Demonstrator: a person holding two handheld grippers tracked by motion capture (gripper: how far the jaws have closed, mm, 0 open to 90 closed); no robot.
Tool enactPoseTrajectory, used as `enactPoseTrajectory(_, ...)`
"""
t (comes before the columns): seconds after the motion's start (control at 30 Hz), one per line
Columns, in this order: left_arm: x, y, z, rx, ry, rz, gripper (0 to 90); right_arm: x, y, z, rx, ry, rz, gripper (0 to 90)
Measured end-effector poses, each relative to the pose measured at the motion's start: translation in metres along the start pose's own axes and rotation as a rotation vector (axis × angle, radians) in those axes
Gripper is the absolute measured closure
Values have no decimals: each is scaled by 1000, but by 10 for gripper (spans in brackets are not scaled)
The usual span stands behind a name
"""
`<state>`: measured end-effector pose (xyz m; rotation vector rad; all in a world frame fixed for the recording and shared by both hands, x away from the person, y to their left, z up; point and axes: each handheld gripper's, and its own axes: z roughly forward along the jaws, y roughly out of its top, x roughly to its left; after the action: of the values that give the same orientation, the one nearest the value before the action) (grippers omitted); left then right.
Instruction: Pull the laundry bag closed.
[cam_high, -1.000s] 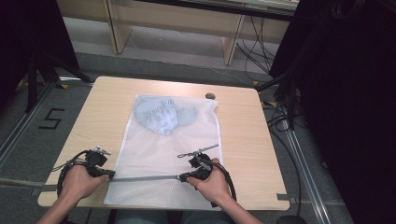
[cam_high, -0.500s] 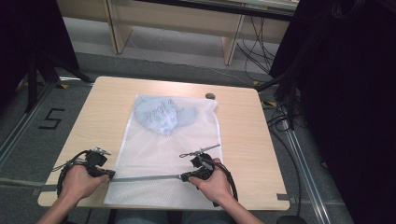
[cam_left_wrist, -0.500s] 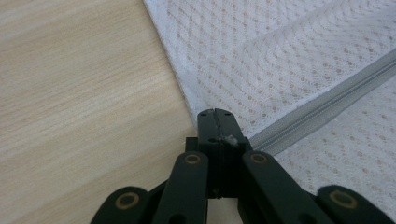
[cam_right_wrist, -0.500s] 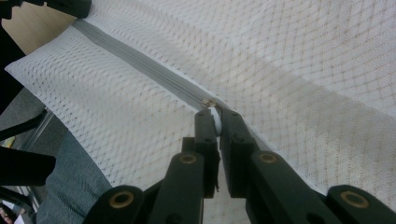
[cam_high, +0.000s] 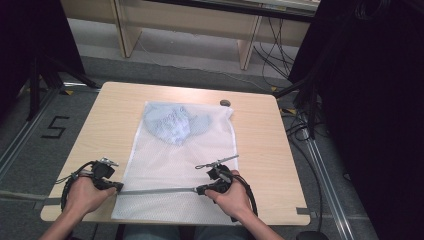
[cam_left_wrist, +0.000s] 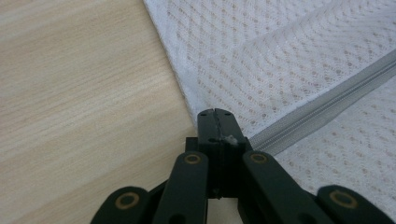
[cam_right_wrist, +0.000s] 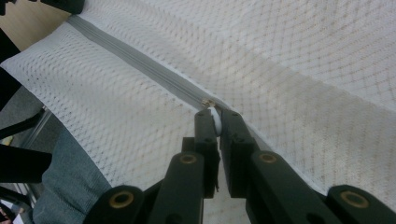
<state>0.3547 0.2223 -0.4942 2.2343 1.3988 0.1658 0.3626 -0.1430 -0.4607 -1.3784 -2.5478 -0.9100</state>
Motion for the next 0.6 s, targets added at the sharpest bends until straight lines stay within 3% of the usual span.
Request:
enactPoseTrajectory(0.27,0,0,0,0,-1,-2,899,-3,-2,-1,1,-3,9,865)
enactPoseTrajectory(0.33,0,0,0,0,0,1,900,-2,-3,-2,11,3,33,865)
enactPoseTrajectory(0.6,0,0,0,0,1,3,900,-6,-6,-5,6,-8,18,867)
